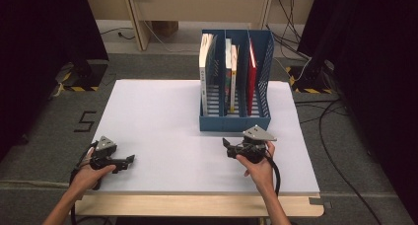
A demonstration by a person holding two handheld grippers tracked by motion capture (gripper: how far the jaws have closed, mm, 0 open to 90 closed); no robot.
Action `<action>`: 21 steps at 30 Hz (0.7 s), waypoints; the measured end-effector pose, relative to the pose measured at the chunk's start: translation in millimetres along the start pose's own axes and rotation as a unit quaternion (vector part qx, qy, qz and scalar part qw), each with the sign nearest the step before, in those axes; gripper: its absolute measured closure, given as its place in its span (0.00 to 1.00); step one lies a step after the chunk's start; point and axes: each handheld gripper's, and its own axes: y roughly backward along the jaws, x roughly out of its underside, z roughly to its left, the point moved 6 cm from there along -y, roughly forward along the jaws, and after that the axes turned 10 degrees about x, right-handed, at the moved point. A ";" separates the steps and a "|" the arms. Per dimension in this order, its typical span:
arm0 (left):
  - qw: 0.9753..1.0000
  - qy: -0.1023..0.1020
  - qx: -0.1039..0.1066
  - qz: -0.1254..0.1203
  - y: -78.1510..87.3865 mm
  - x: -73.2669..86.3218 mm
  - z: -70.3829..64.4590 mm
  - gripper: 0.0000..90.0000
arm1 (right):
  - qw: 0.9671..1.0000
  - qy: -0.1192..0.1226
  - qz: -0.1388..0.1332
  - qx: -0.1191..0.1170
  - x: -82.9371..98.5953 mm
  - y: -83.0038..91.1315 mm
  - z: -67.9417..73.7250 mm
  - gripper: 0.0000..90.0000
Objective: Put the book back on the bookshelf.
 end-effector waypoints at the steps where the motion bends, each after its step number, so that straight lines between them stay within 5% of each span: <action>1: 1.000 0.000 0.000 0.000 0.0 0.0 0.0 0.14 | 1.000 0.005 0.001 0.003 1.4 0.8 1.7 0.17; 21: 1.000 0.000 0.000 0.000 0.0 0.0 0.0 0.14 | 0.999 0.017 0.031 -0.007 31.8 10.0 9.9 0.17</action>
